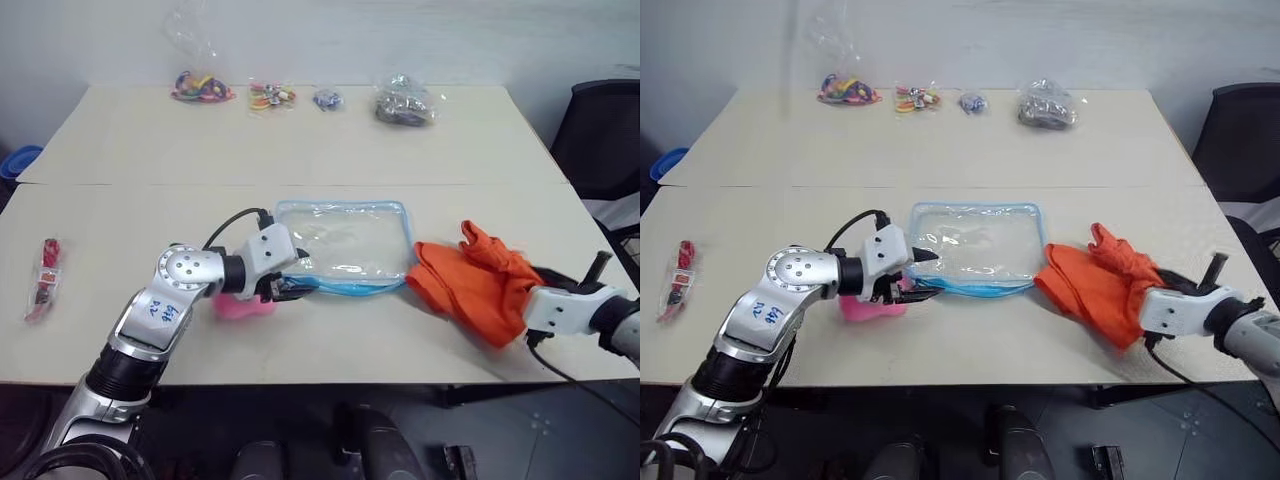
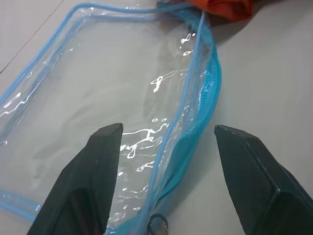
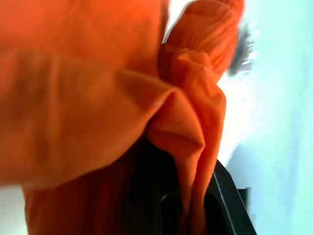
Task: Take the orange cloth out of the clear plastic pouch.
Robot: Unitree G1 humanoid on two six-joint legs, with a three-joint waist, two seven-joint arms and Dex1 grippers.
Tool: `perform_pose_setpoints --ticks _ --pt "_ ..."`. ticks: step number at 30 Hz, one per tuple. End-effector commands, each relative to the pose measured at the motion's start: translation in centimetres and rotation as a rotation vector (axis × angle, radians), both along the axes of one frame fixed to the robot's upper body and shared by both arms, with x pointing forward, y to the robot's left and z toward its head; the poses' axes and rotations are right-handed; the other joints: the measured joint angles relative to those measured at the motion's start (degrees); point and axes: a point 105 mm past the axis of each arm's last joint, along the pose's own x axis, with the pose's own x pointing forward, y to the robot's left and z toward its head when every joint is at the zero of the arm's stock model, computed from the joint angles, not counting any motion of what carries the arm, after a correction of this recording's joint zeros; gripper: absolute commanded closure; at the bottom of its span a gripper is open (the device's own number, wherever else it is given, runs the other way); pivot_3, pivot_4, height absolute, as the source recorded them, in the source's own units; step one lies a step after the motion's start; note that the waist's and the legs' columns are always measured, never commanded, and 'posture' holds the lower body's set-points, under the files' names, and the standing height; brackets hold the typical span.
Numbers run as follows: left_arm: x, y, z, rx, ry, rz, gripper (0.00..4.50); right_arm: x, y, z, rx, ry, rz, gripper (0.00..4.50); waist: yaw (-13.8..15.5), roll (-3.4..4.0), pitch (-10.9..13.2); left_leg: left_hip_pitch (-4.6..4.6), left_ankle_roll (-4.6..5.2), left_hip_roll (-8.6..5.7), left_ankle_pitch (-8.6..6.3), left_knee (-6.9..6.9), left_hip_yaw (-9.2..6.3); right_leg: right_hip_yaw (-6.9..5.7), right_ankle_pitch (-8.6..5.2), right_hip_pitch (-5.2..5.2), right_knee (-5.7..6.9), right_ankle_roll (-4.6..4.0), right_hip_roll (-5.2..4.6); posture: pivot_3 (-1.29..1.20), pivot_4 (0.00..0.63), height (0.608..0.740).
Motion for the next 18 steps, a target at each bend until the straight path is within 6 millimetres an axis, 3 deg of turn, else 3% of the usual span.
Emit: perform_pose_setpoints --ticks 1,6,9,11,15,18 --pt "0.2 -0.7 1.0 -0.019 -0.056 -0.02 1.33 1.5 -0.9 5.4 0.117 -0.134 -0.049 4.5 -0.1 0.0 0.0 -0.01 0.0 0.0 0.0 0.0 0.02 0.01 0.07 -0.02 0.01 -0.12 0.0 0.0 0.15 0.74" --pt "0.3 -1.5 1.1 -0.038 -0.065 -0.035 1.33 3.6 1.1 12.8 0.085 -0.388 0.012 4.5 -0.7 0.04 0.0 0.04 0.0 0.0 -0.01 0.01 0.1 0.05 0.14 -0.11 0.17 -0.19 0.0 0.0 0.15 0.74" --pt "0.4 -1.6 1.3 -0.056 -0.072 -0.025 1.33 3.3 1.7 13.8 0.059 -0.449 0.036 4.5 -0.3 0.03 0.0 0.05 -0.08 0.09 -0.01 -0.07 0.05 0.03 0.1 -0.13 0.17 -0.26 0.08 0.0 0.15 0.74" --pt "0.4 -1.6 1.4 -0.067 -0.075 -0.02 1.33 3.4 -0.3 11.9 0.099 -0.392 -0.056 4.5 0.4 0.03 0.0 0.01 -0.09 0.12 -0.01 -0.07 0.01 -0.02 0.09 -0.13 0.12 -0.27 0.07 0.0 0.15 0.74" --pt "0.3 -1.6 1.7 -0.091 -0.079 -0.012 1.33 3.0 -5.0 4.2 0.081 -0.127 -0.292 4.5 1.9 0.04 0.0 -0.03 0.04 0.05 -0.06 0.09 0.05 -0.05 0.16 -0.12 0.05 -0.16 -0.05 0.0 0.15 0.74" --pt "0.3 -1.5 1.9 -0.095 -0.087 -0.008 1.33 1.9 -6.5 -0.3 -0.001 -0.002 -0.344 4.5 2.0 0.09 0.0 -0.07 0.17 -0.07 -0.08 0.1 0.15 0.02 0.23 -0.1 0.01 -0.04 -0.14 0.0 0.15 0.74"
